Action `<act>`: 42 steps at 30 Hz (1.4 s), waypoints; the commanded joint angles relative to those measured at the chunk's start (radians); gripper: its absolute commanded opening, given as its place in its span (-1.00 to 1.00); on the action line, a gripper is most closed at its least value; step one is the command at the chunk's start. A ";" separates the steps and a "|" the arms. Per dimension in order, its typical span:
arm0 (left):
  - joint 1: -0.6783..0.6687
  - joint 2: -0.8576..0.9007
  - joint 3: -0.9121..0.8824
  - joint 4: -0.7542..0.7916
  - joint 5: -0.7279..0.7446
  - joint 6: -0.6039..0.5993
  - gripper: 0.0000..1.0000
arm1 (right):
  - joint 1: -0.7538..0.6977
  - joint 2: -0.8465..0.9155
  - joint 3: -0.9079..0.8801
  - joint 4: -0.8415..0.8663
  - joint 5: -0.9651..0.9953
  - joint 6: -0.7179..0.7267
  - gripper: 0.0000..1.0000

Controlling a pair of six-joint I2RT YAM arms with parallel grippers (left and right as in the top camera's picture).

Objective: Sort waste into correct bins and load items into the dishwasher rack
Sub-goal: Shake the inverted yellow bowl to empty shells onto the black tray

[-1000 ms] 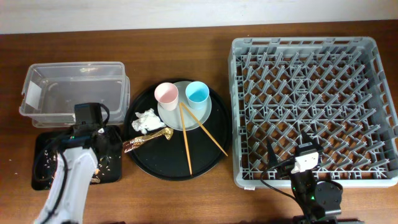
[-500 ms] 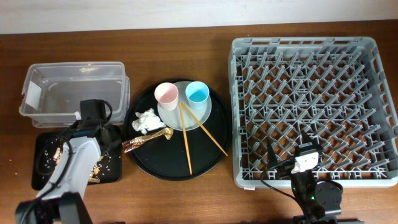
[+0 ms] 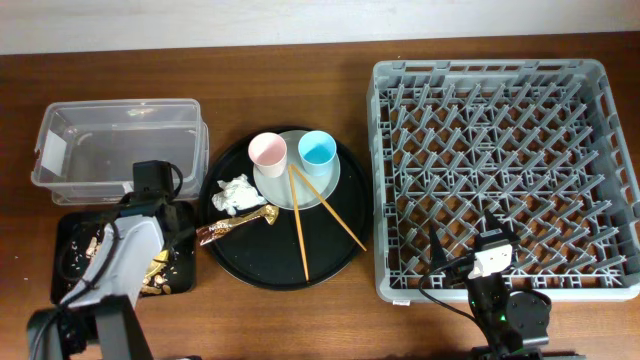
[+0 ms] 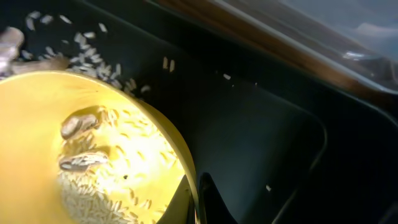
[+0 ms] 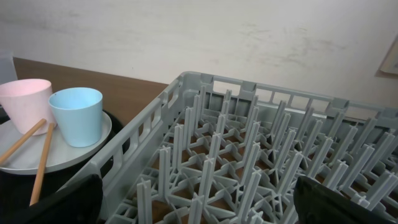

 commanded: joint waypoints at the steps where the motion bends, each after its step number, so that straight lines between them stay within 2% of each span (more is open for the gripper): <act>1: -0.003 -0.140 0.014 -0.033 -0.039 0.002 -1.00 | -0.008 -0.006 -0.009 0.000 0.002 0.008 0.97; 5: -0.002 -0.280 0.014 -0.063 -0.011 0.002 -1.00 | -0.008 -0.006 -0.009 0.000 0.002 0.008 0.97; 7: 0.013 -0.348 0.013 -0.070 0.077 0.051 -1.00 | -0.008 -0.006 -0.009 0.000 0.002 0.008 0.97; 12: 0.182 -0.416 0.013 -0.069 0.446 0.113 -0.99 | -0.008 -0.006 -0.009 0.000 0.002 0.008 0.97; 18: 0.557 -0.383 0.013 -0.069 1.009 0.260 -0.99 | -0.008 -0.006 -0.009 0.000 0.002 0.008 0.97; 20: 0.639 -0.363 0.013 -0.068 1.132 0.299 -1.00 | -0.008 -0.006 -0.009 0.000 0.002 0.008 0.97; 23: 0.779 -0.304 0.007 -0.043 1.422 0.385 -0.99 | -0.008 -0.006 -0.009 0.000 0.002 0.008 0.97; 28: 0.866 -0.187 -0.030 0.048 1.773 0.411 -0.99 | -0.008 -0.006 -0.009 0.000 0.002 0.008 0.97; 30: 0.883 -0.137 -0.048 0.051 1.865 0.459 -0.99 | -0.008 -0.006 -0.009 0.000 0.002 0.008 0.97; 33: 0.918 -0.048 -0.055 0.042 1.864 0.462 -1.00 | -0.008 -0.006 -0.009 0.000 0.002 0.008 0.96; 36: 0.942 0.000 -0.055 0.043 1.864 0.398 -0.99 | -0.008 -0.006 -0.009 0.000 0.002 0.008 0.97; 42: 0.946 -0.008 -0.045 0.039 1.864 0.250 -1.00 | -0.008 -0.006 -0.009 0.000 0.002 0.008 0.97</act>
